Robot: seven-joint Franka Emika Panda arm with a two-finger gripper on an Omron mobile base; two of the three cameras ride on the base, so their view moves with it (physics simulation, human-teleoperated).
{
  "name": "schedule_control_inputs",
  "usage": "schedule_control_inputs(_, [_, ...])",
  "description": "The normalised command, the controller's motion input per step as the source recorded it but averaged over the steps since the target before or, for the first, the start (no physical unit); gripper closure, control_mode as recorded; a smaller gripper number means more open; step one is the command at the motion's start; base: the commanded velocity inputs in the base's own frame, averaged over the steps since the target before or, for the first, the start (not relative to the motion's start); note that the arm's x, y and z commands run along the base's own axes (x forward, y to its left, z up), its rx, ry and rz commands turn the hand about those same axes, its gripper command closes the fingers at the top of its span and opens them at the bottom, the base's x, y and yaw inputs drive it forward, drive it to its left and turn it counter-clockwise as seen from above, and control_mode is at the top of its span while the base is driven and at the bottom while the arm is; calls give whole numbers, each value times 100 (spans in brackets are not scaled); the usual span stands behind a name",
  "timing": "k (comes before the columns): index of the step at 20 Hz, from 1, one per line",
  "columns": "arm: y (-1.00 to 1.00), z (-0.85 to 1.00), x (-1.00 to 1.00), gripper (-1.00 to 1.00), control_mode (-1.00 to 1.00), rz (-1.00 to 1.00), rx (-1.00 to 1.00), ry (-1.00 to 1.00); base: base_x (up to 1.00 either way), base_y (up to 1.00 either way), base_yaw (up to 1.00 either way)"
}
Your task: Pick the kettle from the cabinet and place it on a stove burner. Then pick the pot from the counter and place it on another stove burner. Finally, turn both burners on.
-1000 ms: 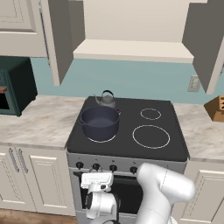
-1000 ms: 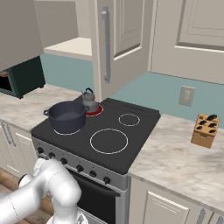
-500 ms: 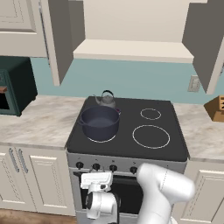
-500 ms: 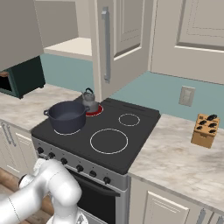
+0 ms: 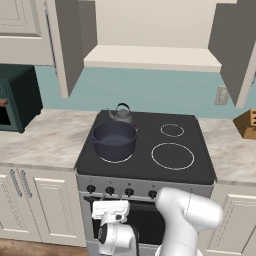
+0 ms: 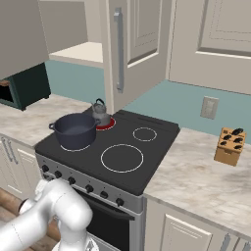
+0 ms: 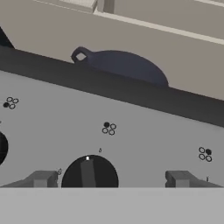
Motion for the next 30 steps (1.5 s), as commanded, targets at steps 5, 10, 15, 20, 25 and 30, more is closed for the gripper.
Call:
schedule_control_inputs(5, [22,17,-31,-100,-100,0,0,0,0,0,0])
schedule_control_inputs(10, [32,28,-22,-100,-100,0,0,0,0,0,0])
schedule_control_inputs(15, [37,27,-9,-100,-100,0,0,0,0,0,0])
schedule_control_inputs(20, [39,20,0,-100,-100,0,0,4,0,0,0])
schedule_control_inputs(25, [38,4,0,-100,-100,0,0,5,0,0,0])
schedule_control_inputs(30, [30,0,1,-100,-100,0,0,6,0,0,0])
